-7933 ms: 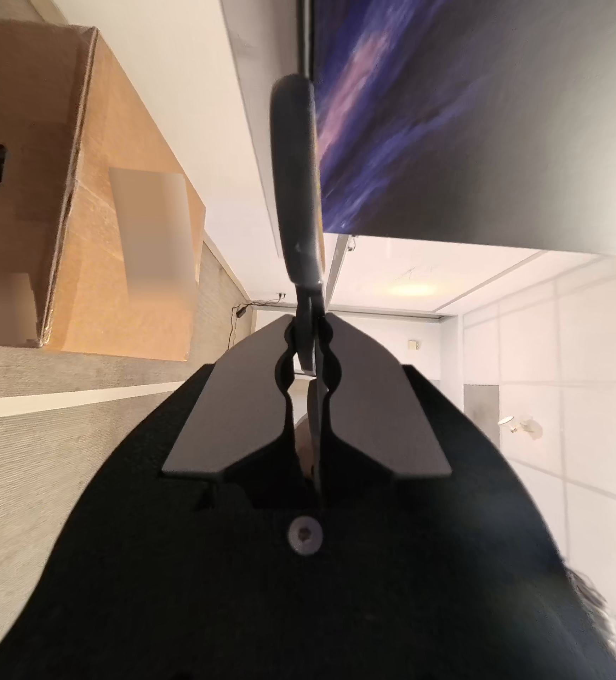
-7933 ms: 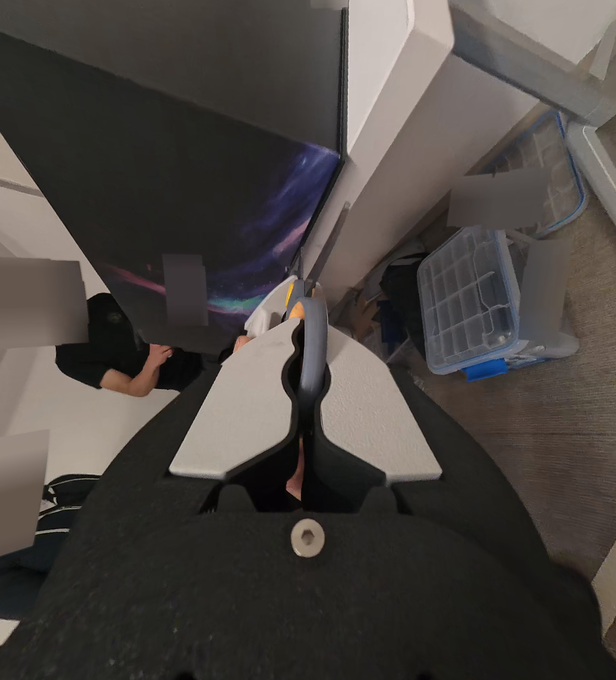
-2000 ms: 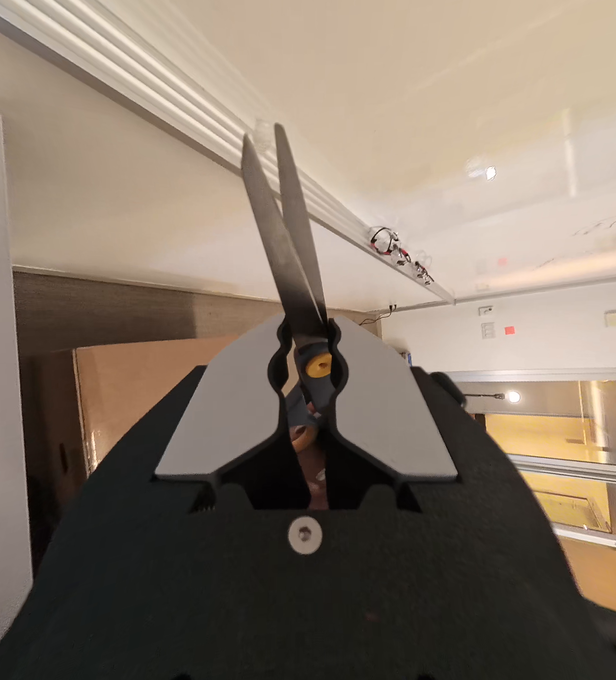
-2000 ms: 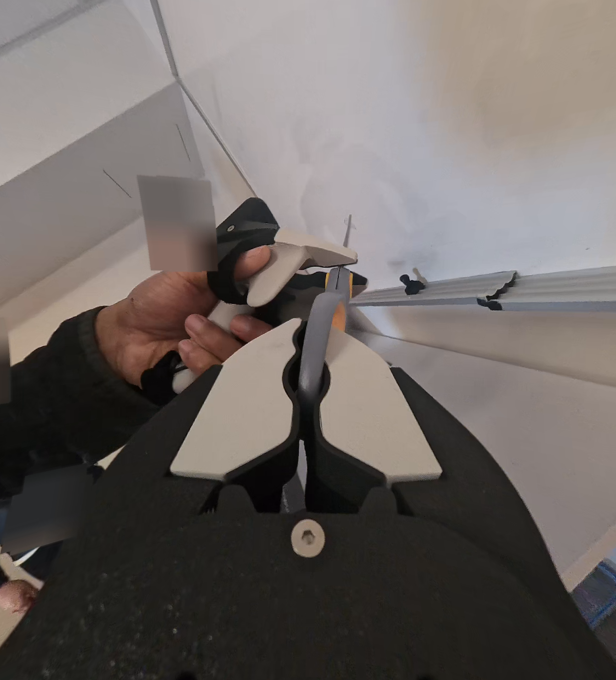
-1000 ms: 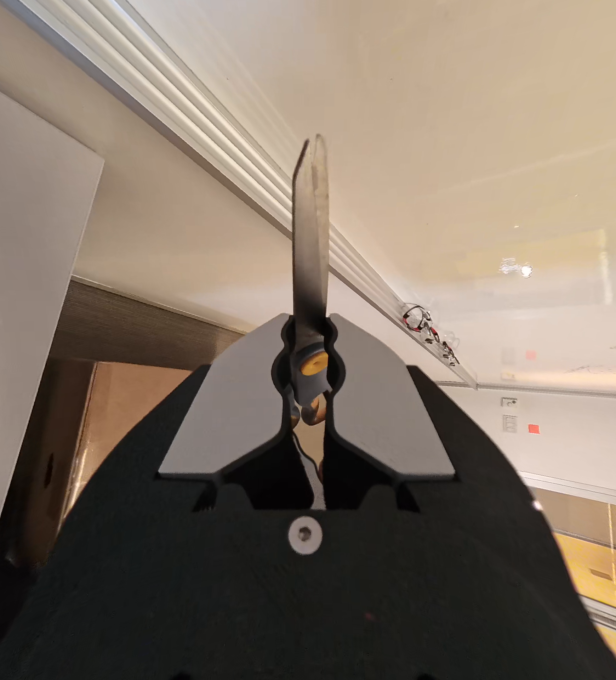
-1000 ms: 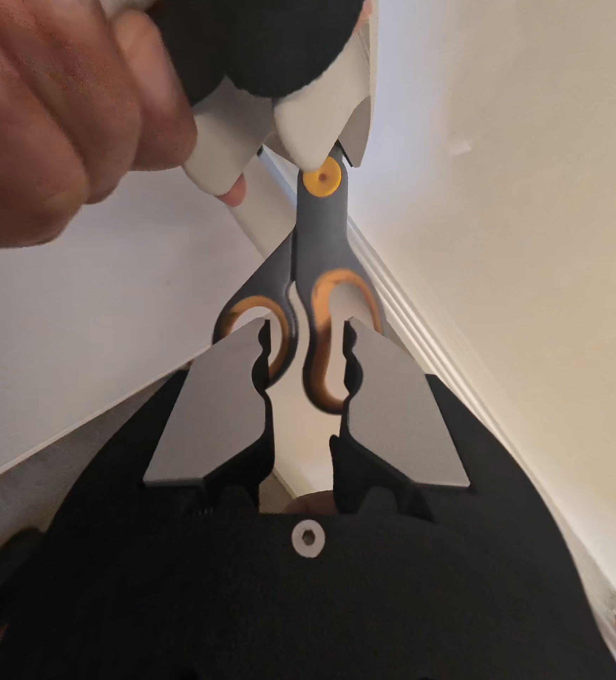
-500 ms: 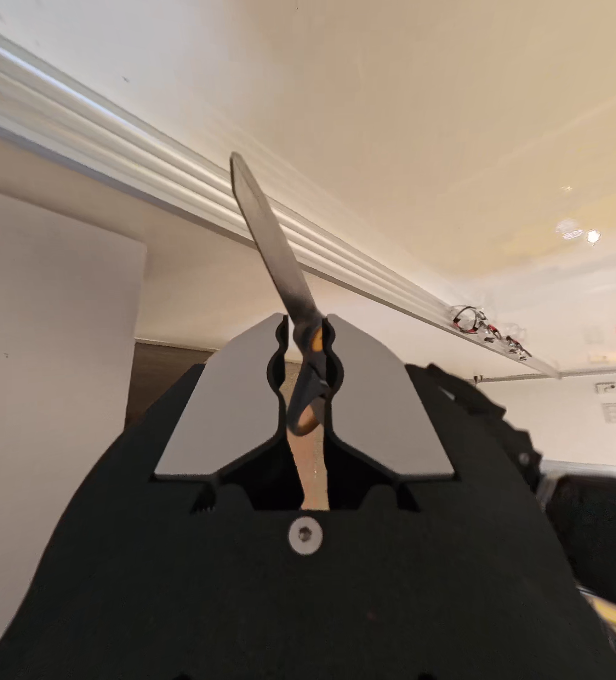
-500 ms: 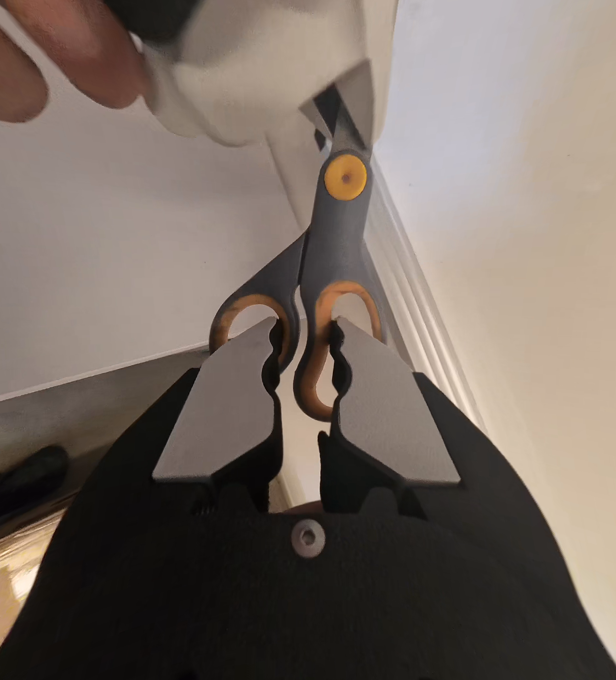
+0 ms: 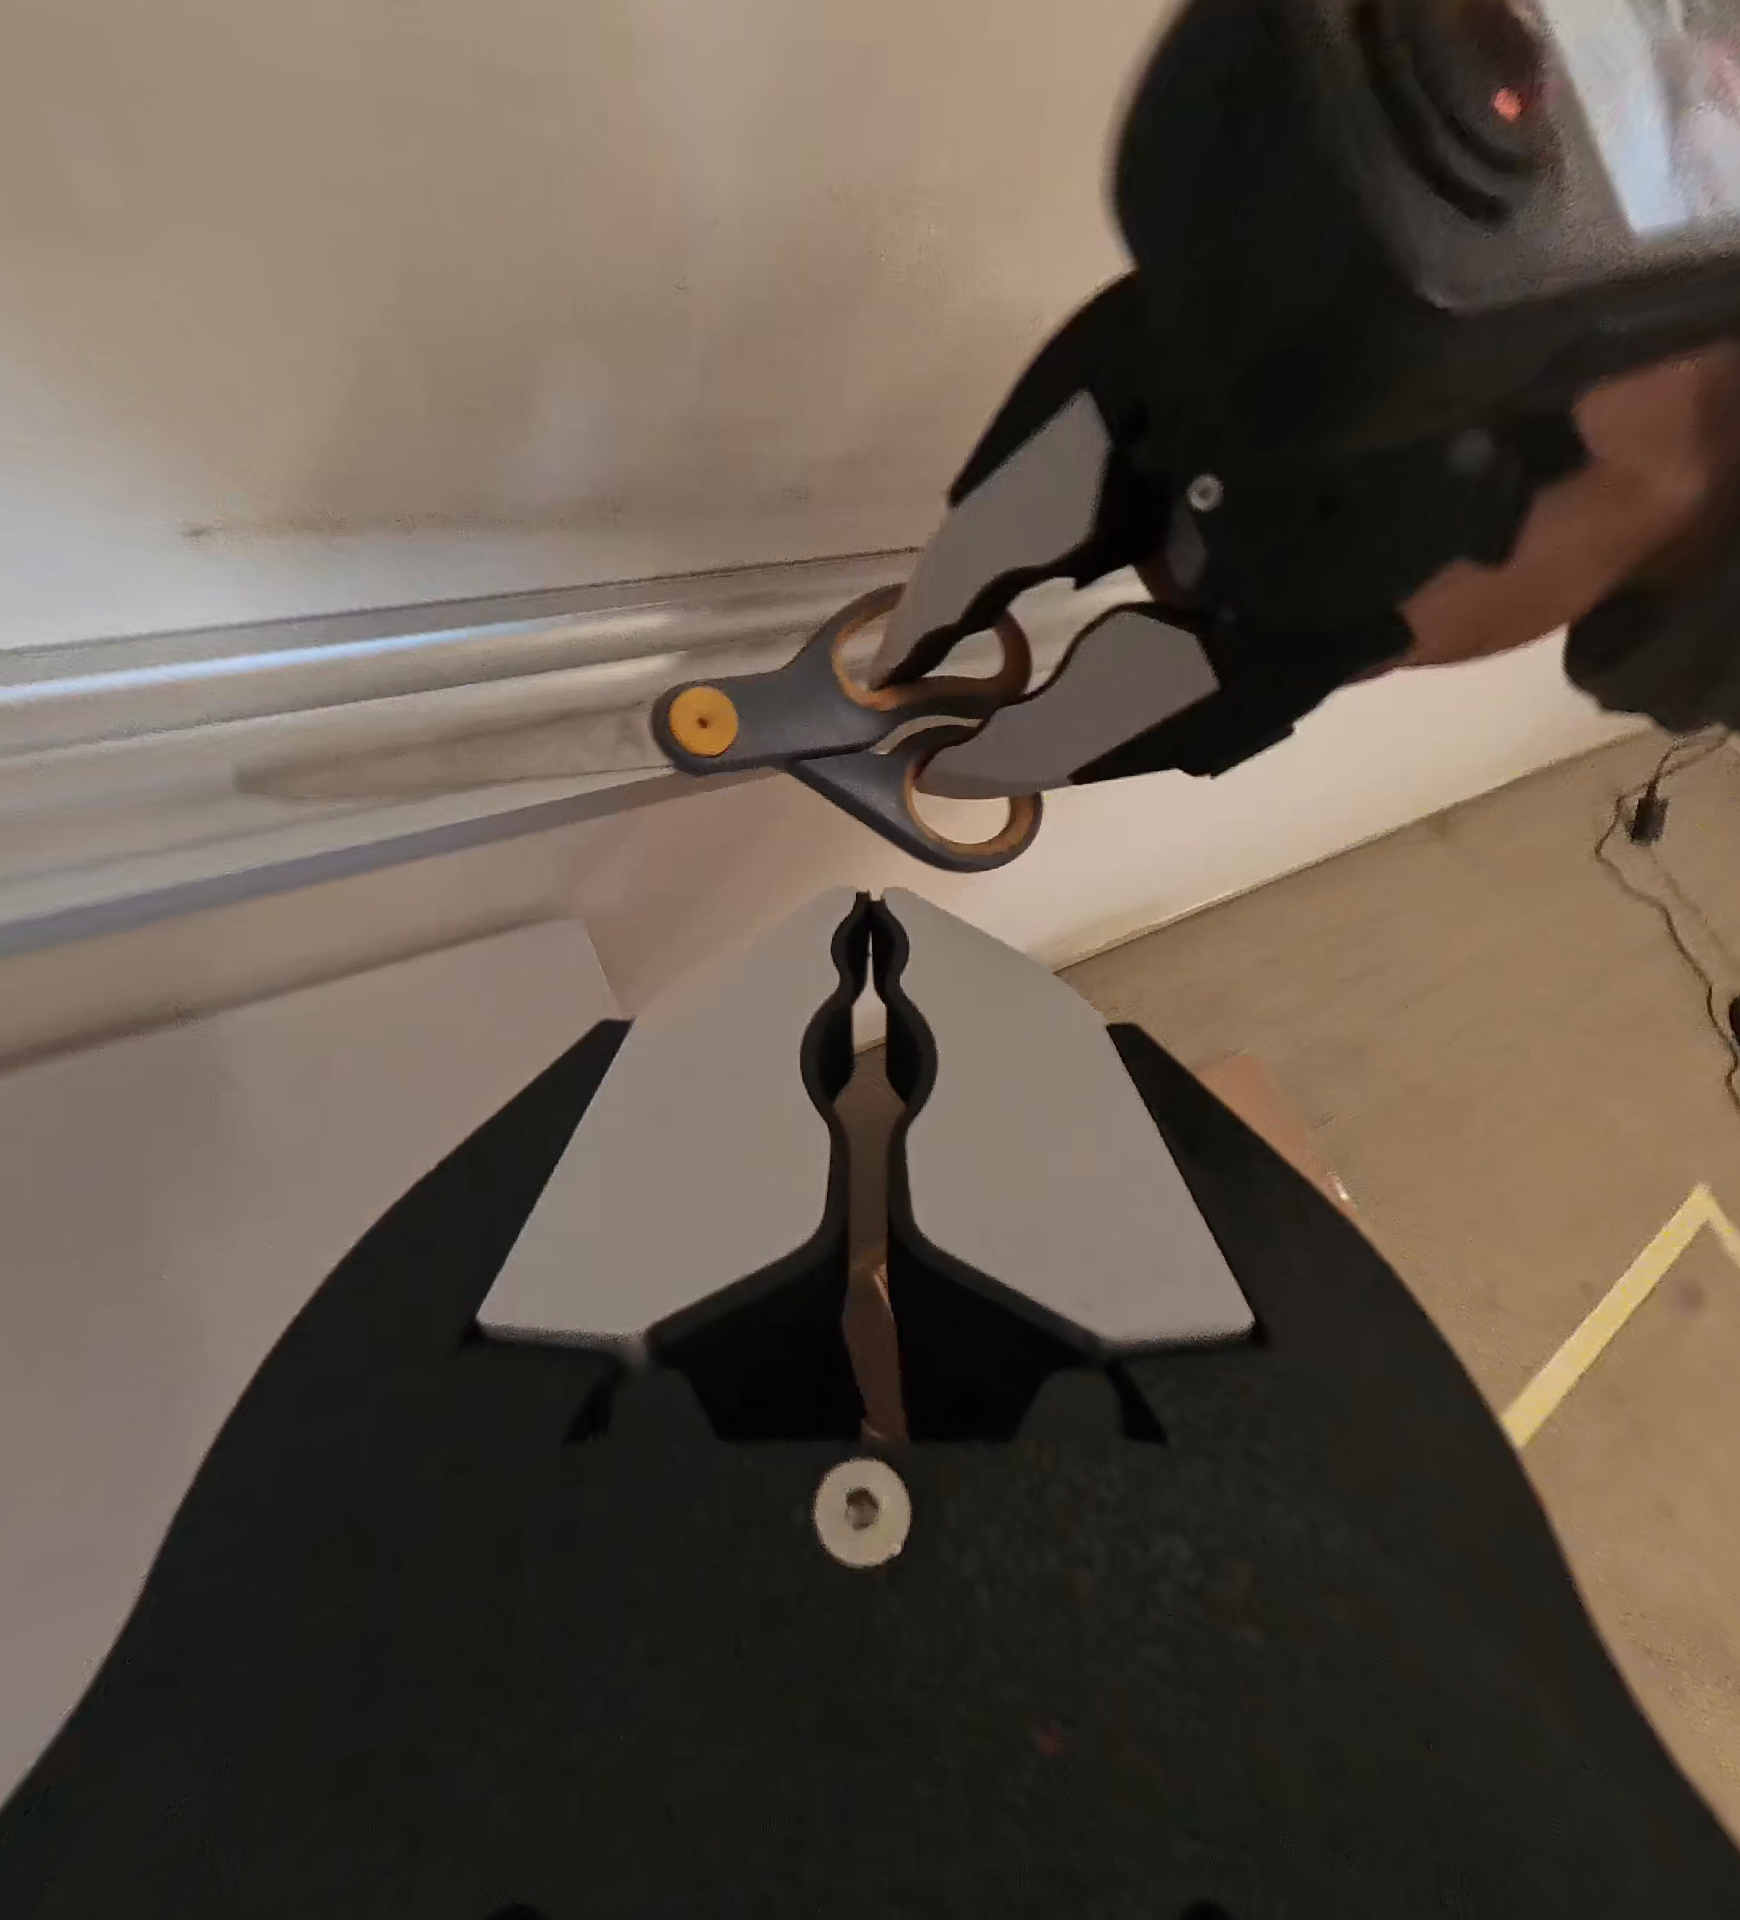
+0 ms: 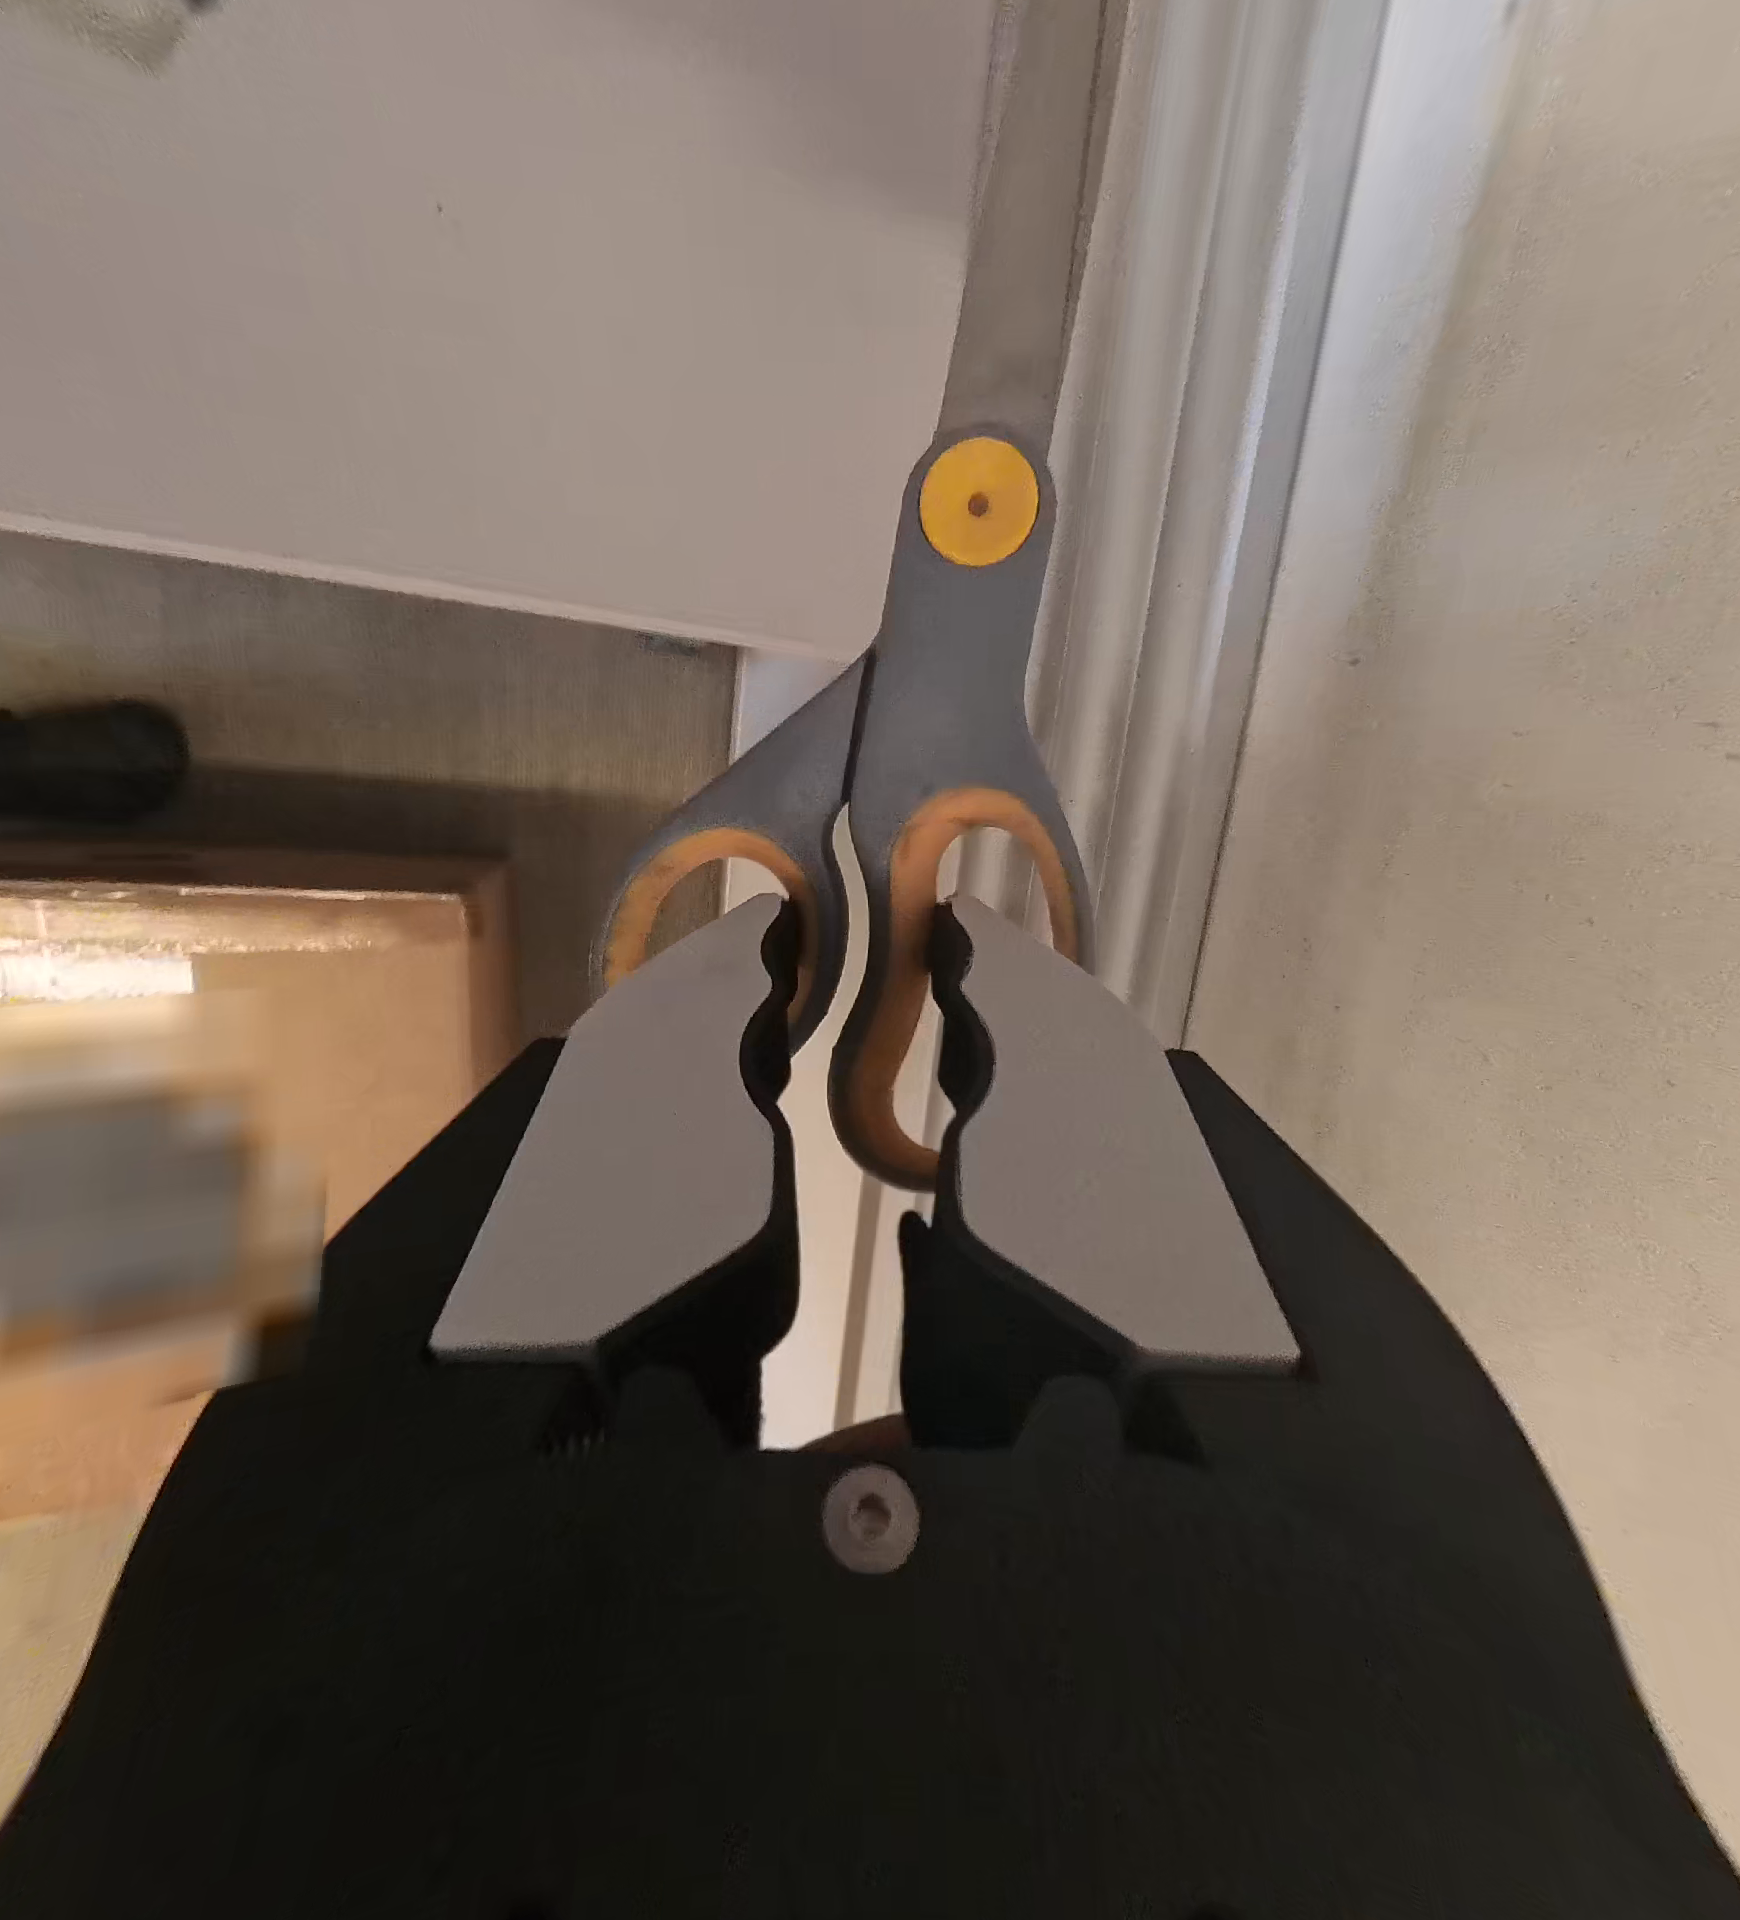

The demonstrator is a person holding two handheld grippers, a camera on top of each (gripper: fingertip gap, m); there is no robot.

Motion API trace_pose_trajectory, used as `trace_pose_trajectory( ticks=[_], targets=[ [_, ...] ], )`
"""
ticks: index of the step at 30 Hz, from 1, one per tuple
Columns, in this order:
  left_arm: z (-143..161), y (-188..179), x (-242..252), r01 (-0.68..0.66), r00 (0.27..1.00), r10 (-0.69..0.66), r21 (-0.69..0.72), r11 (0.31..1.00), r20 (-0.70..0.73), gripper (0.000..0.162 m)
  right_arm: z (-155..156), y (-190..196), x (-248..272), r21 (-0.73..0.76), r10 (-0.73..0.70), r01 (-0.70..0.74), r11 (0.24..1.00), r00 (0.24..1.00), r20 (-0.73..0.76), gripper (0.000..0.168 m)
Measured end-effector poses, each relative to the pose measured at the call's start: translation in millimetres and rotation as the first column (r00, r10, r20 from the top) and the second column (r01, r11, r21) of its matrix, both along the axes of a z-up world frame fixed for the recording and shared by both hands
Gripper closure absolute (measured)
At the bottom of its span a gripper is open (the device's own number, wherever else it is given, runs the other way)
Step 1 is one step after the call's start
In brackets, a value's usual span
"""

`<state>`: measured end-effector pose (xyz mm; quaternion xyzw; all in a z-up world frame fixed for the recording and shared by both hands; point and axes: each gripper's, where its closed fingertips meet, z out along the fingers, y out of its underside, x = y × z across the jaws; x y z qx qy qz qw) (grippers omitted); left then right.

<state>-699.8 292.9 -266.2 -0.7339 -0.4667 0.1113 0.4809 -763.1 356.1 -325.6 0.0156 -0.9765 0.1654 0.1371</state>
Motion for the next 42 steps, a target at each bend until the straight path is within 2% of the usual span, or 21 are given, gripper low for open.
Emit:
trace_pose_trajectory(
  ticks=[4,9,11,17,21,24,28,32,37,42],
  targets=[
    [-29,15,-18,0.066,0.997,-0.069,-0.086,0.994,-0.024,0.162,-9,-5,-15,-0.009,-0.024,0.024,1.000,0.999,0.031,0.144],
    [-61,22,-44,0.049,0.998,-0.053,-0.136,0.990,-0.026,0.162,-13,-9,-28,-0.043,-0.056,0.059,0.997,0.996,0.063,0.144],
    [-65,28,-51,0.050,0.999,-0.052,-0.098,0.994,-0.011,0.162,-15,-11,-28,-0.059,-0.064,0.068,0.996,0.995,0.076,0.144],
    [-70,37,-60,0.045,0.999,-0.045,-0.099,0.994,0.001,0.162,-14,-9,-30,-0.158,-0.143,0.167,0.973,0.977,0.156,0.142],
    [-81,47,-51,0.062,0.998,-0.060,-0.113,0.992,0.018,0.162,-10,-8,-34,-0.180,-0.164,0.179,0.967,0.982,0.094,0.131],
    [-77,54,-55,0.045,0.999,-0.044,-0.097,0.994,0.014,0.162,3,0,-38,-0.217,-0.193,0.198,0.956,0.980,0.042,0.134],
    [-73,56,-64,0.011,1.000,-0.010,-0.085,0.996,0.019,0.162,34,16,-33,-0.299,-0.255,0.245,0.922,0.967,0.006,0.127],
    [-68,53,-64,-0.027,0.998,0.030,-0.050,0.998,0.055,0.162,65,30,-6,-0.377,-0.329,0.302,0.876,0.944,-0.008,0.131],
    [-47,34,-30,-0.031,0.999,0.033,-0.083,0.996,0.019,0.162,80,25,62,-0.444,-0.351,0.332,0.833,0.935,0.040,0.134],
    [15,-23,56,-0.109,0.993,0.110,0.044,0.993,-0.036,0.162,76,-13,164,-0.509,-0.292,0.348,0.787,0.937,0.190,0.146]
  ],
)
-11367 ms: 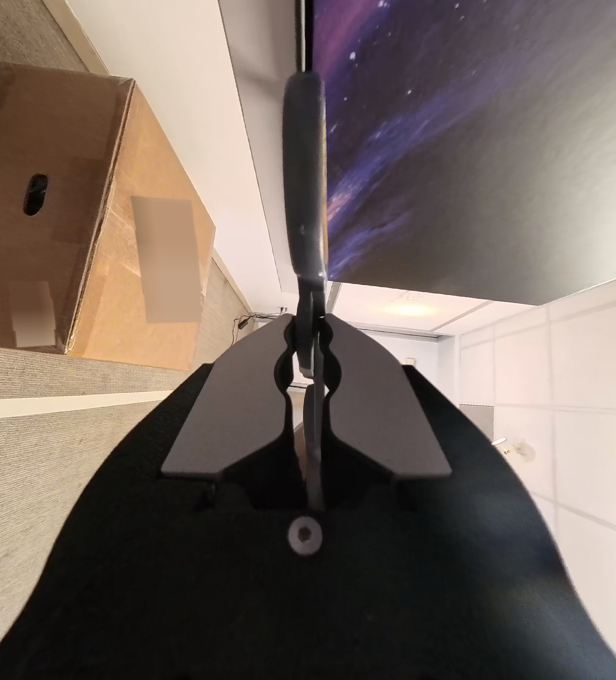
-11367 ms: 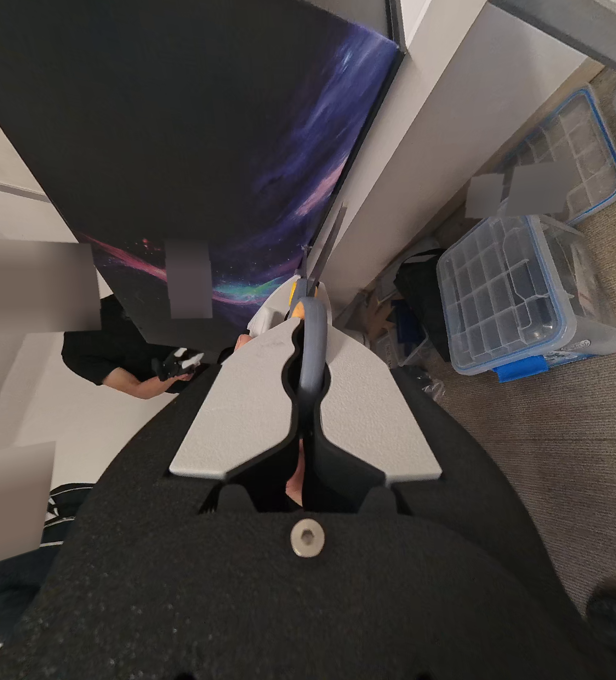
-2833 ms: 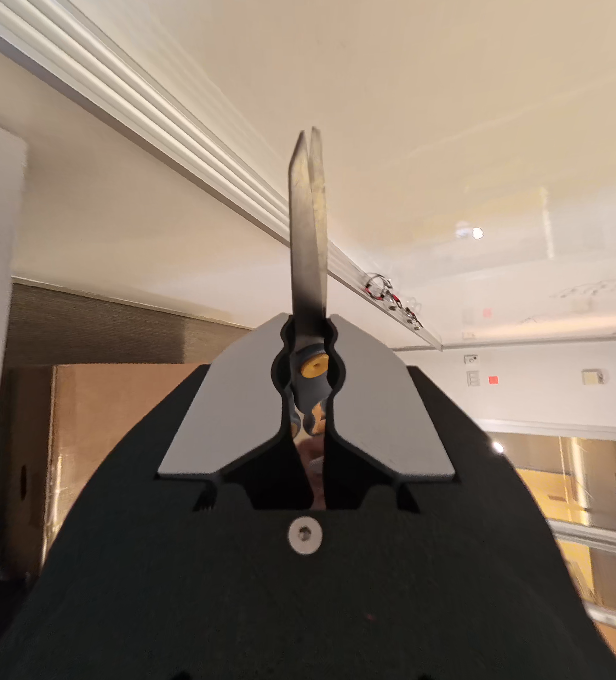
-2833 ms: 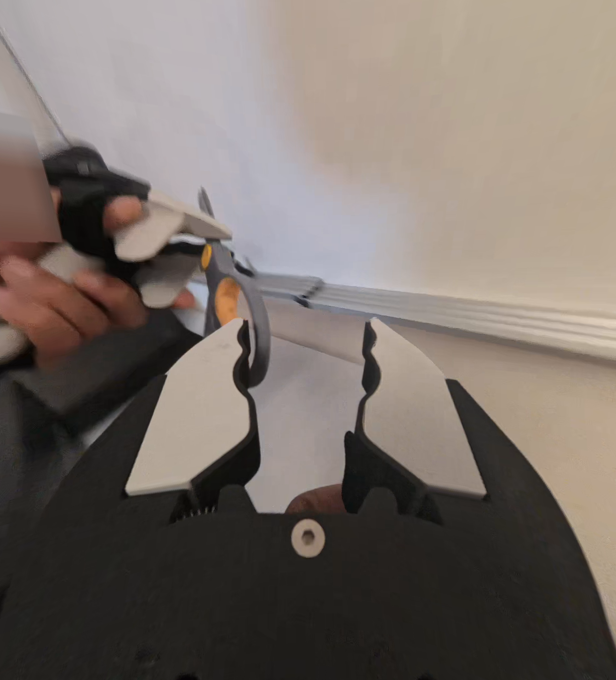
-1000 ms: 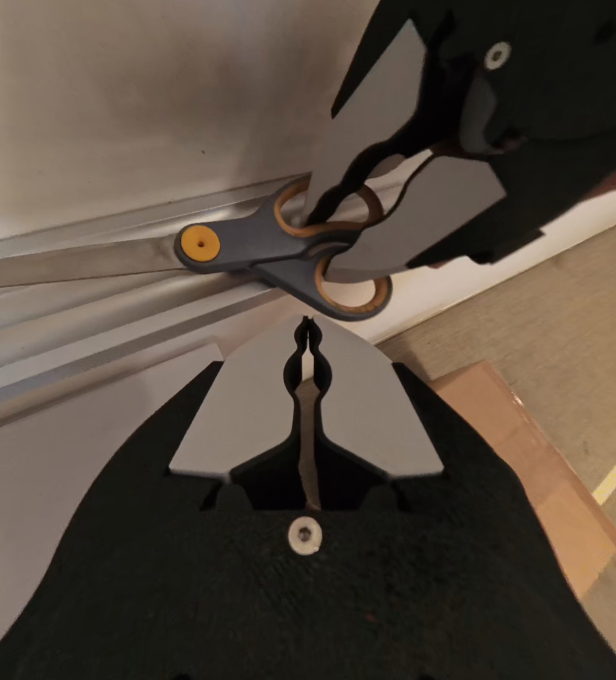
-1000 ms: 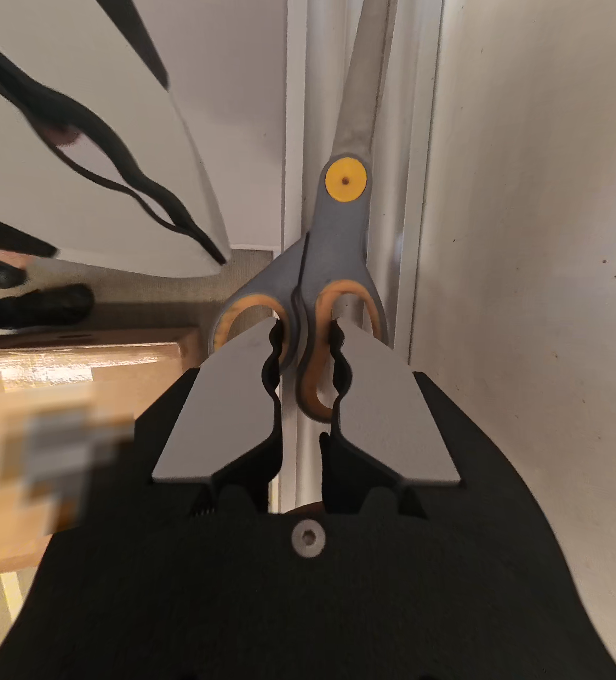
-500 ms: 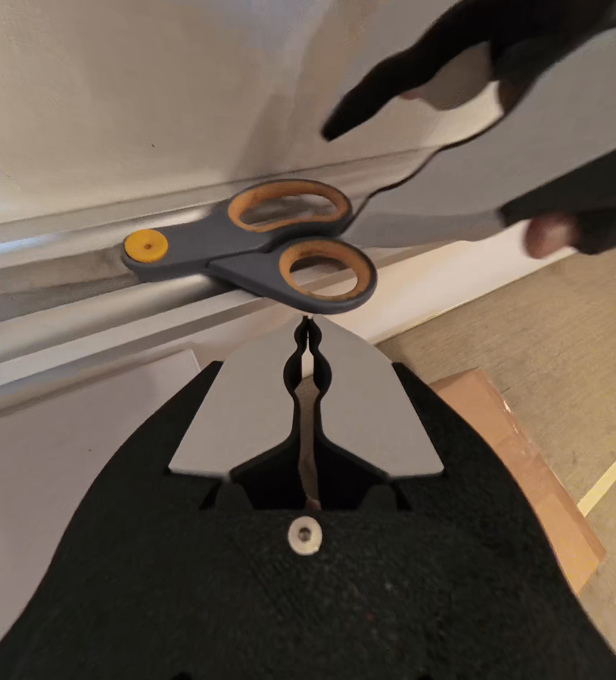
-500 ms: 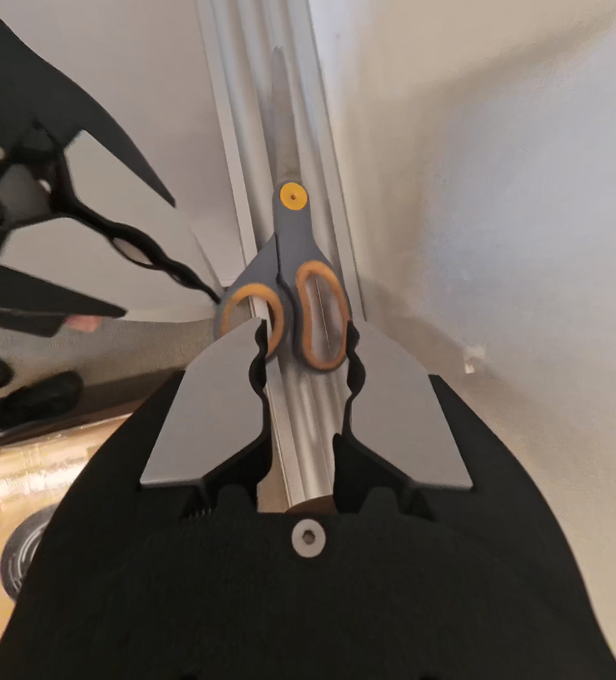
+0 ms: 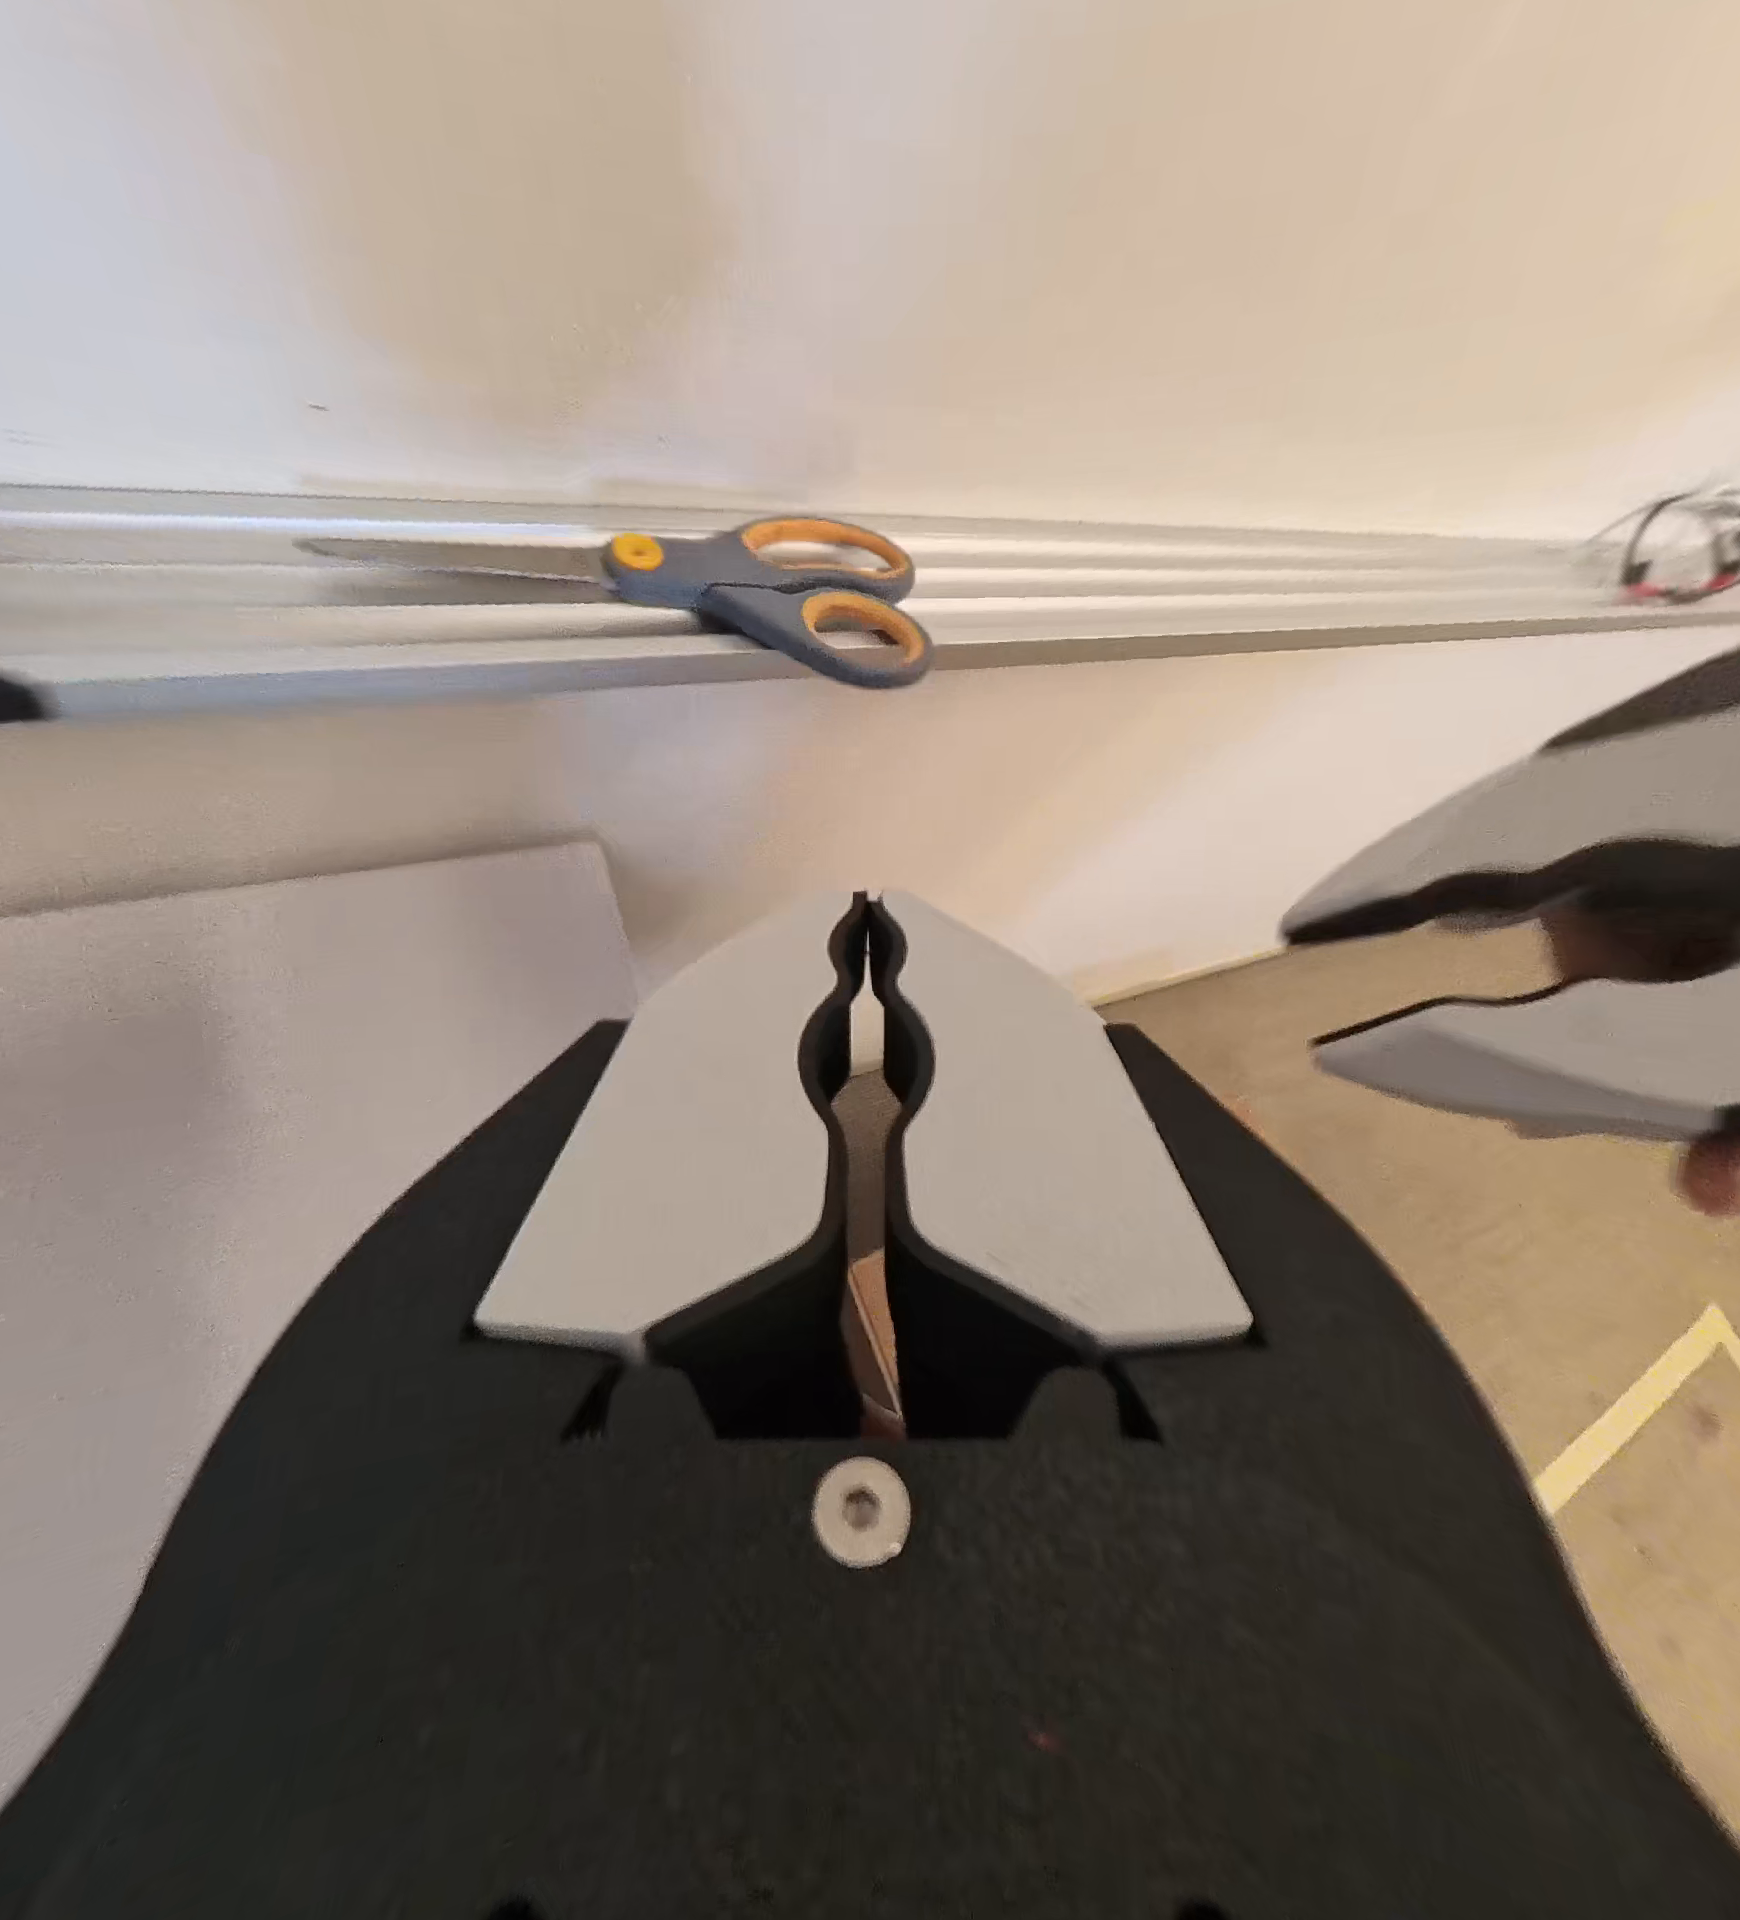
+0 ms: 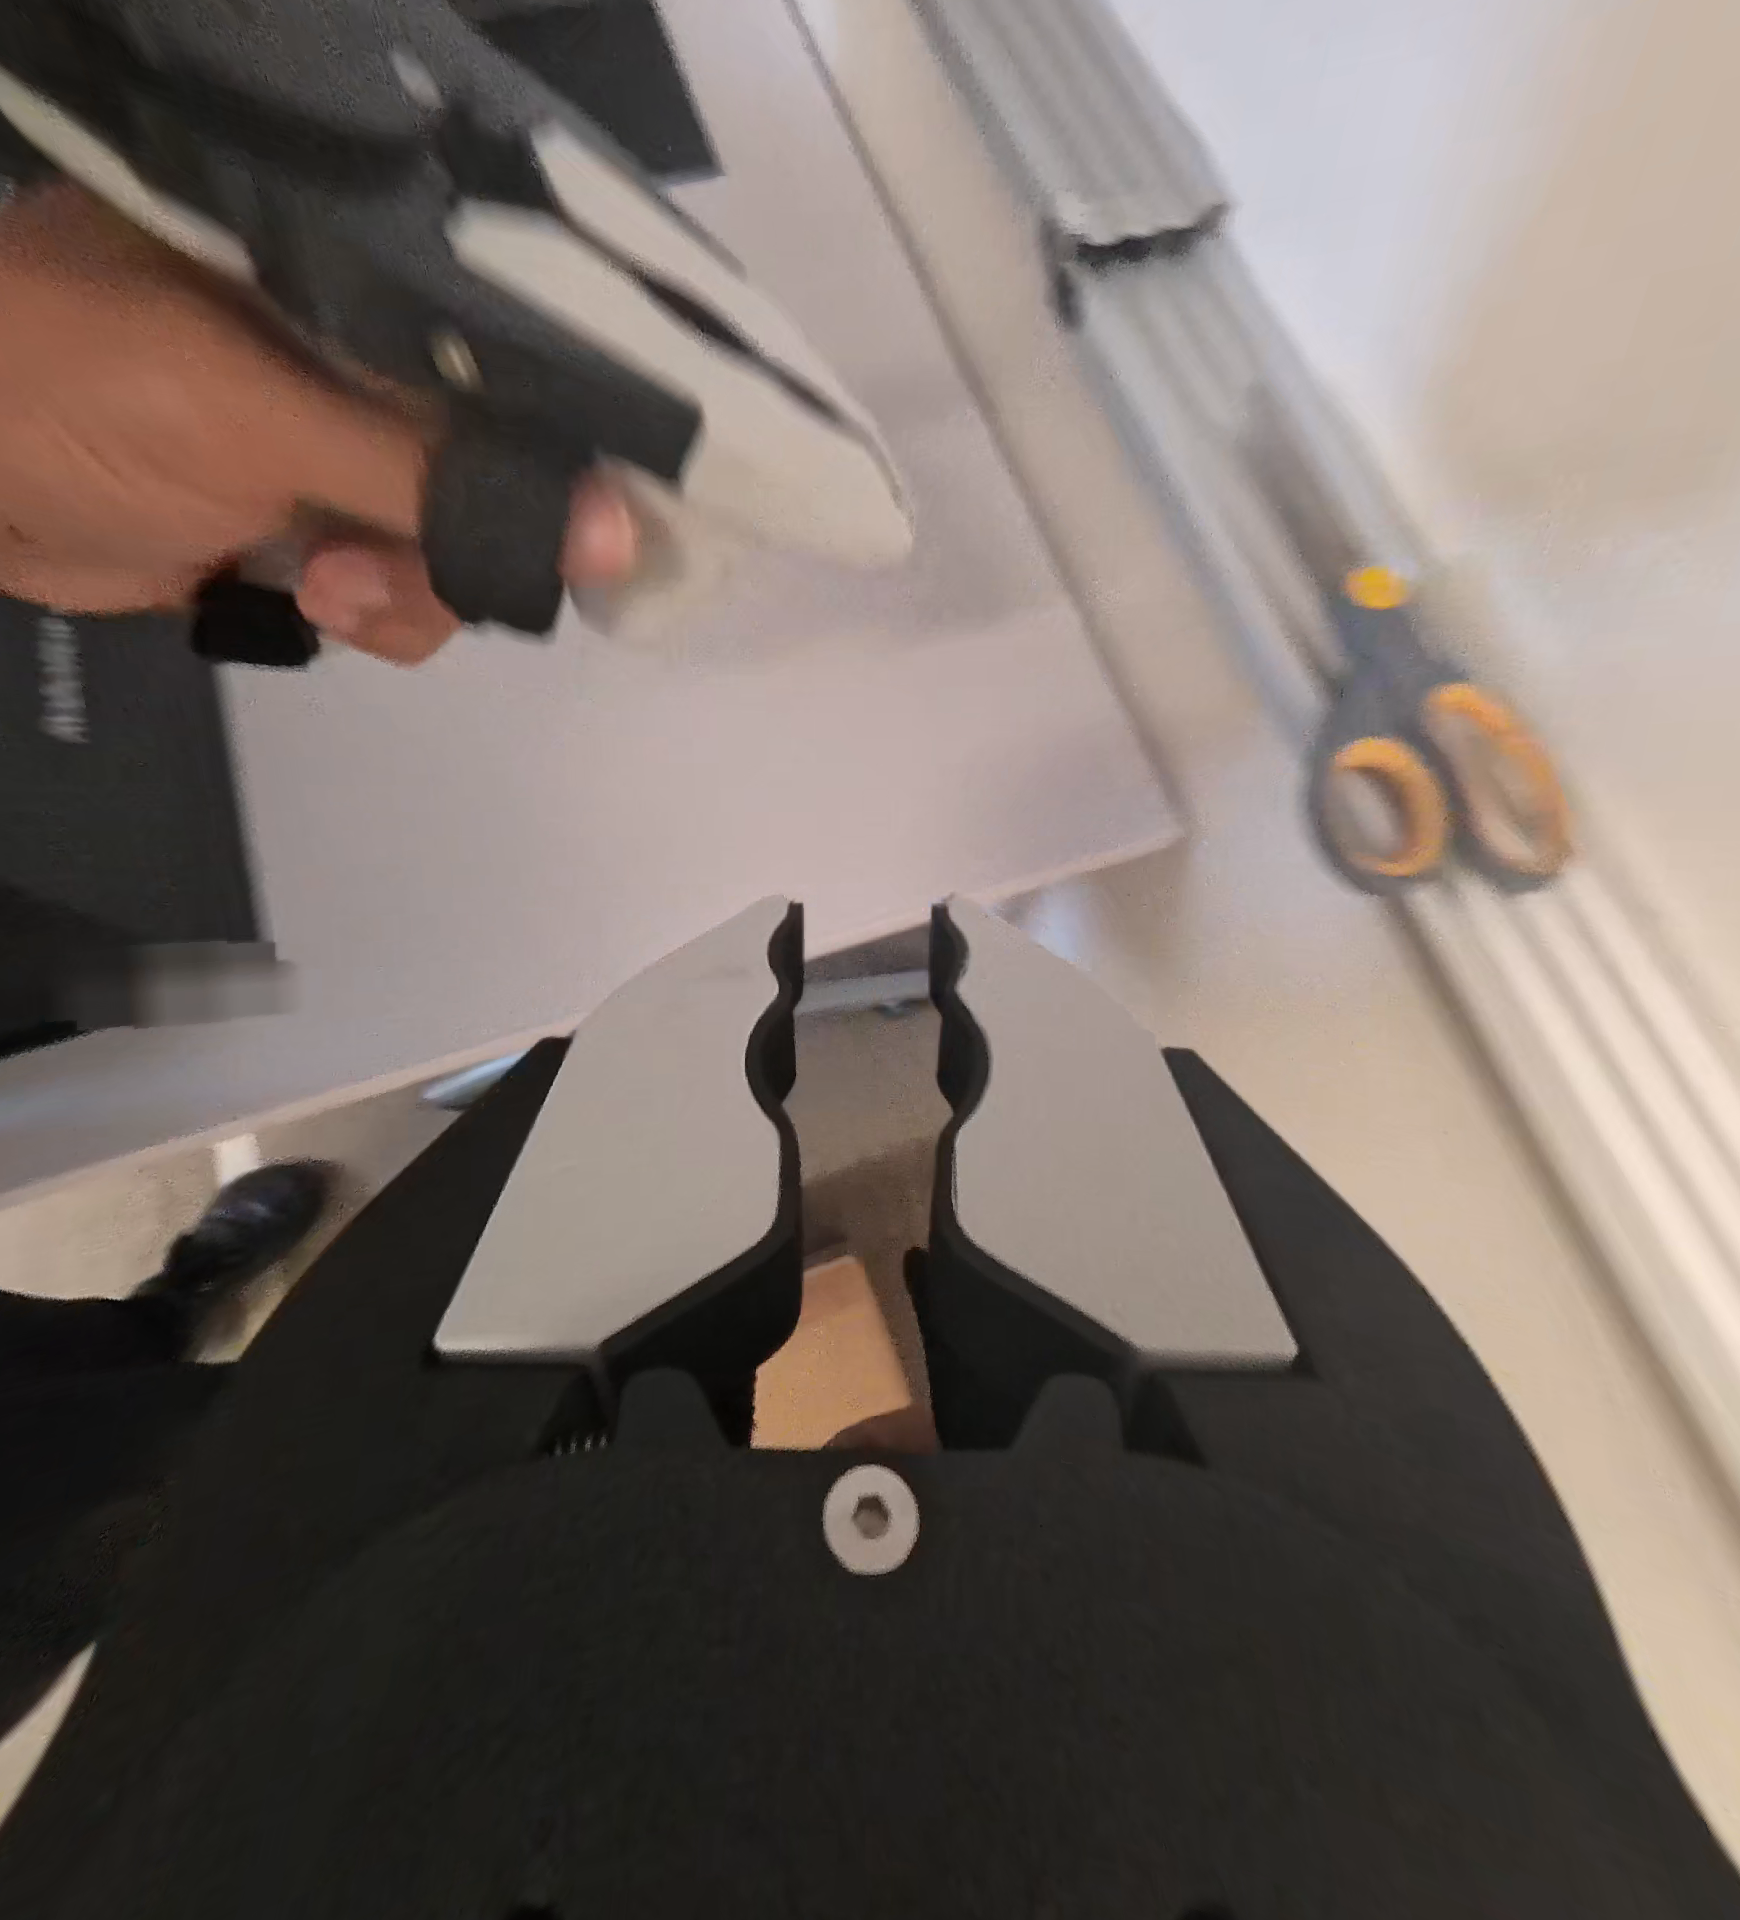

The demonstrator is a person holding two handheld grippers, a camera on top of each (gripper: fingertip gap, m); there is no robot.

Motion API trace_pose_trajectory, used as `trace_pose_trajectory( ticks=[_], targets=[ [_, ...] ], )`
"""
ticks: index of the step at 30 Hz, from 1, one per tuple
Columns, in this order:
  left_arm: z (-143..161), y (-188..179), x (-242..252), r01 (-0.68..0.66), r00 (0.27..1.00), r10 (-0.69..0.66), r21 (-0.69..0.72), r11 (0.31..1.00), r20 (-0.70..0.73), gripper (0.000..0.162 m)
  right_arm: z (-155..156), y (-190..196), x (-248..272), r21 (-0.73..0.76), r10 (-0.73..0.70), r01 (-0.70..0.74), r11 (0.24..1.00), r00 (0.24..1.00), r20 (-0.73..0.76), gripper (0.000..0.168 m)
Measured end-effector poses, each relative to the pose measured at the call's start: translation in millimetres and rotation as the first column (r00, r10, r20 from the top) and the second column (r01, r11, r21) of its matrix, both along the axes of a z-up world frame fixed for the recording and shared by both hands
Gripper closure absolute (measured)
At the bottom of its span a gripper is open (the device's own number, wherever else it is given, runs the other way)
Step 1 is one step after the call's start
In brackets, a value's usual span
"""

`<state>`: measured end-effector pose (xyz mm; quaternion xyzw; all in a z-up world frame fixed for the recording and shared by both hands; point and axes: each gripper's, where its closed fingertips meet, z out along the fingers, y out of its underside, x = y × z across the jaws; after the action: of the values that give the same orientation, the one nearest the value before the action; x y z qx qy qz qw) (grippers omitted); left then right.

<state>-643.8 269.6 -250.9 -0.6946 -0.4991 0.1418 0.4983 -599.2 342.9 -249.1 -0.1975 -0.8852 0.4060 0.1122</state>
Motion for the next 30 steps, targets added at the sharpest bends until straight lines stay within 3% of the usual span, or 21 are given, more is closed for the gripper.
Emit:
trace_pose_trajectory(
  ticks=[4,6,12,17,19,24,30],
  targets=[
    [35,-75,93,-0.033,0.997,0.030,-0.053,0.998,-0.070,0.162,-13,-42,89,-0.070,0.031,-0.027,0.997,0.998,0.052,0.155],
    [42,-118,138,-0.072,0.994,0.064,-0.087,0.994,-0.092,0.162,-18,-63,133,-0.095,0.049,-0.043,0.995,0.997,0.065,0.167],
    [61,-220,281,-0.100,0.982,0.079,-0.119,0.988,-0.170,0.162,-18,-124,262,-0.171,0.044,-0.022,0.985,0.991,0.128,0.168],
    [66,-276,396,-0.043,0.968,0.017,-0.096,0.994,-0.252,0.162,-20,-167,369,-0.201,-0.027,0.049,0.978,0.993,0.112,0.168],
    [61,-295,437,-0.012,0.965,-0.002,-0.052,0.999,-0.261,0.162,-30,-181,408,-0.195,-0.075,0.096,0.976,0.991,0.110,0.168],
    [28,-338,518,0.028,0.968,-0.039,-0.046,0.999,-0.248,0.155,-54,-209,493,-0.218,-0.163,0.193,0.957,0.975,0.149,0.144],
    [-19,-378,571,-0.035,0.969,0.029,-0.018,0.999,-0.246,0.138,-92,-215,527,-0.146,-0.234,0.249,0.957,0.966,0.115,0.122]
  ],
)
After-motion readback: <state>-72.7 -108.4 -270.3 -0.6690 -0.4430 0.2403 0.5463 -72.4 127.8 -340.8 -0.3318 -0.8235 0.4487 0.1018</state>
